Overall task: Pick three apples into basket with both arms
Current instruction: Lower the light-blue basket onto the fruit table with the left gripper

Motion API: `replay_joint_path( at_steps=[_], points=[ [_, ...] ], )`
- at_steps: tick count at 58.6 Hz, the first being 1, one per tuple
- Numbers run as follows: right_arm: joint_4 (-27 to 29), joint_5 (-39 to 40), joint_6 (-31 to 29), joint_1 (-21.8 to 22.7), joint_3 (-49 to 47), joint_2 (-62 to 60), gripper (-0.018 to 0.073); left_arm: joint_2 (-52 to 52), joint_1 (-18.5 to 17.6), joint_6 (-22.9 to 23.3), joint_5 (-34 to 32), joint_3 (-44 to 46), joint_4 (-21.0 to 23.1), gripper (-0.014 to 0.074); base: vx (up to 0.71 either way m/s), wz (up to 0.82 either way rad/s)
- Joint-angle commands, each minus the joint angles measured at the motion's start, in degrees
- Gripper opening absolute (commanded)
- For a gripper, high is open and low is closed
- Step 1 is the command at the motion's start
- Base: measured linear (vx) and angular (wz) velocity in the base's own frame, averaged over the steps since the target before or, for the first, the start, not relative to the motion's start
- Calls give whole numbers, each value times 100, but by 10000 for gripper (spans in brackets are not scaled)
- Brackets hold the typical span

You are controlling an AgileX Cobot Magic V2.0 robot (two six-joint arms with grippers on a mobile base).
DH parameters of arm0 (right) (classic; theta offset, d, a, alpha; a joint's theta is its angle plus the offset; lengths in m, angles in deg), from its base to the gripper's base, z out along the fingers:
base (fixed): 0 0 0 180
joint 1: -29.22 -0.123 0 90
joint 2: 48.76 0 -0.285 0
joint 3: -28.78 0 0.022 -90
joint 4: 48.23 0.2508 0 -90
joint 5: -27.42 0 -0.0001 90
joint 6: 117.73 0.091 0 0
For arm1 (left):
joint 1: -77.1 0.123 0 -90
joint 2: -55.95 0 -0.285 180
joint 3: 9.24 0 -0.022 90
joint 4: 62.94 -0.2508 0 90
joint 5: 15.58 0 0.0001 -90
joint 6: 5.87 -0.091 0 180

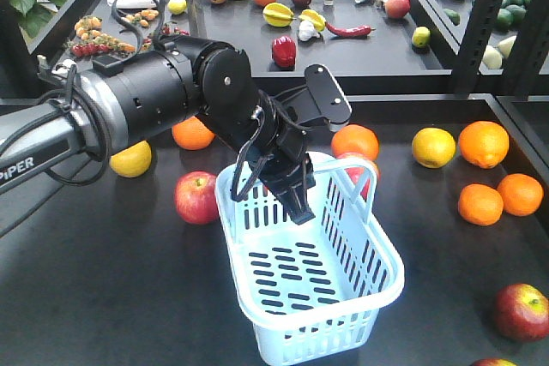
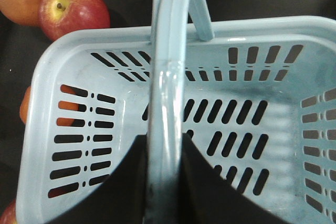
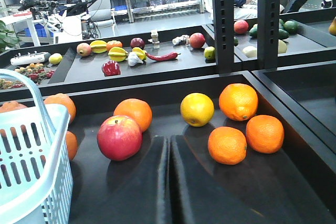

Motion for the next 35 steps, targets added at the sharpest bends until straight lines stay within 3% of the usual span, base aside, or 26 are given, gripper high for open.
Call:
replay_joint_path(
  at_steps=[1, 28, 35],
  points=[
    [-14, 428, -37, 24, 79, -67, -5, -347, 10, 140, -271, 162, 129, 57, 0, 0],
    [-14, 428, -37, 24, 79, -67, -5, -347, 10, 542, -235, 162, 126, 341, 0, 0],
    [-14, 428, -37, 24, 79, -67, -5, -359, 10, 603, -155, 162, 126, 377, 0, 0]
  ],
)
